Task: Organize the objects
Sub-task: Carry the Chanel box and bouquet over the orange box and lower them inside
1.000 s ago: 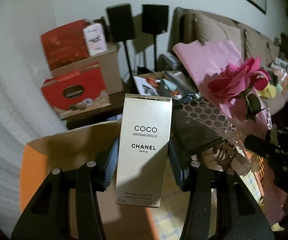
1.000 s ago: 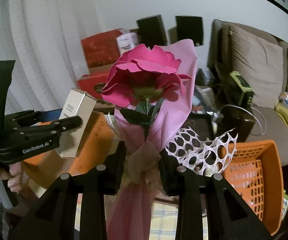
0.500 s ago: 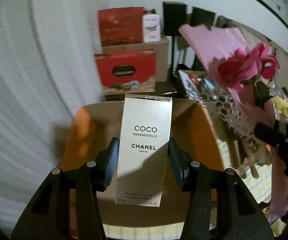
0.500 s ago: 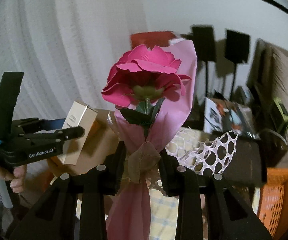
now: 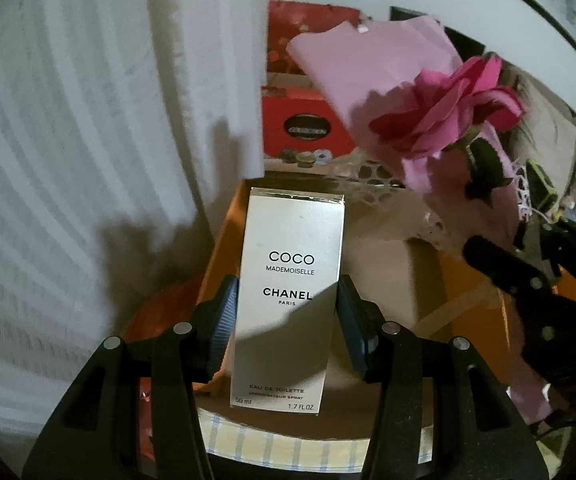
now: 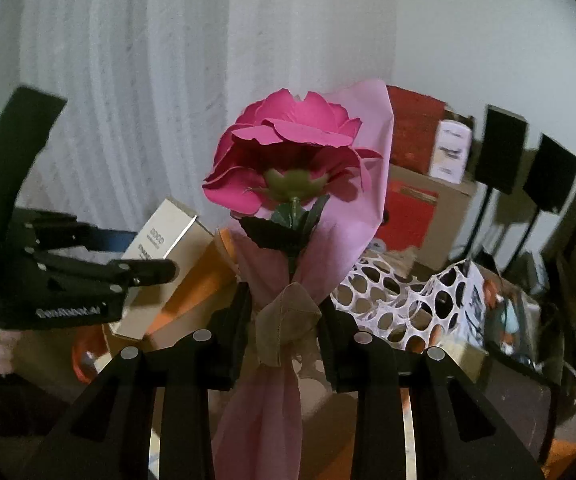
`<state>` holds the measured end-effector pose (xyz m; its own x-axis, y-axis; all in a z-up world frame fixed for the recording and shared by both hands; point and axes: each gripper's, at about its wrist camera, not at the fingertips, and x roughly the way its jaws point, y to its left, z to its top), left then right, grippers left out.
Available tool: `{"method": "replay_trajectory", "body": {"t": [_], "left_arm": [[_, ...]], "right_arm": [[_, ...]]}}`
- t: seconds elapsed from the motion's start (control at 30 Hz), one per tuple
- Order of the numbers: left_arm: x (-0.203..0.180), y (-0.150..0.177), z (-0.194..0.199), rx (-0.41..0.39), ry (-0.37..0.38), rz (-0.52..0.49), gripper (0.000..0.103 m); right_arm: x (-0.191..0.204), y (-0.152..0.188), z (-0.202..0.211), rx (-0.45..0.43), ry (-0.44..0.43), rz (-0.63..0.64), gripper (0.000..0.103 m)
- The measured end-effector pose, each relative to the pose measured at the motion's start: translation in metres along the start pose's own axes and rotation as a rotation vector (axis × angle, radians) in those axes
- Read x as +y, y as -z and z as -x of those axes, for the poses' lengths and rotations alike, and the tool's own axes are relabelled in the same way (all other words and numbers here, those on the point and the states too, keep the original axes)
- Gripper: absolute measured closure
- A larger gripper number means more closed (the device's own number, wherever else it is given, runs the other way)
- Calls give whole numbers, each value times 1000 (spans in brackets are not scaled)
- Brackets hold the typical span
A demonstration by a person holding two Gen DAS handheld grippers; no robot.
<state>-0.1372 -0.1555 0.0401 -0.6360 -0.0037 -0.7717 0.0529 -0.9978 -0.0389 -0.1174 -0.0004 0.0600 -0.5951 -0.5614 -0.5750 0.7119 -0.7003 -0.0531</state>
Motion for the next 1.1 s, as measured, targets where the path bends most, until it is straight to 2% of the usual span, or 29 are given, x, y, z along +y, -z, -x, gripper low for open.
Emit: {"method": "replay_trajectory", "body": {"t": [0.23,0.47,0.73,0.87,0.97,1.1], "left_arm": [[26,11,-20,44,4,46,57],[19,21,-35,91,16,53,57],[34,22,-43,117,33,110,58],[39,20,-48,124,32,116,58],[43,18,-52,129,34,120,58],[45,18,-55,133,35,119,58]], "right_arm": [[10,14,-51,93,-46,134,72],[16,21,-80,166,-103,221,72],[28,7,-93,139,-78,302,72],[36,7,-106,163,-93,349,71],[35,10,-116,194,-83,350,72],[34,8,-113,176,-88,334,72]]}}
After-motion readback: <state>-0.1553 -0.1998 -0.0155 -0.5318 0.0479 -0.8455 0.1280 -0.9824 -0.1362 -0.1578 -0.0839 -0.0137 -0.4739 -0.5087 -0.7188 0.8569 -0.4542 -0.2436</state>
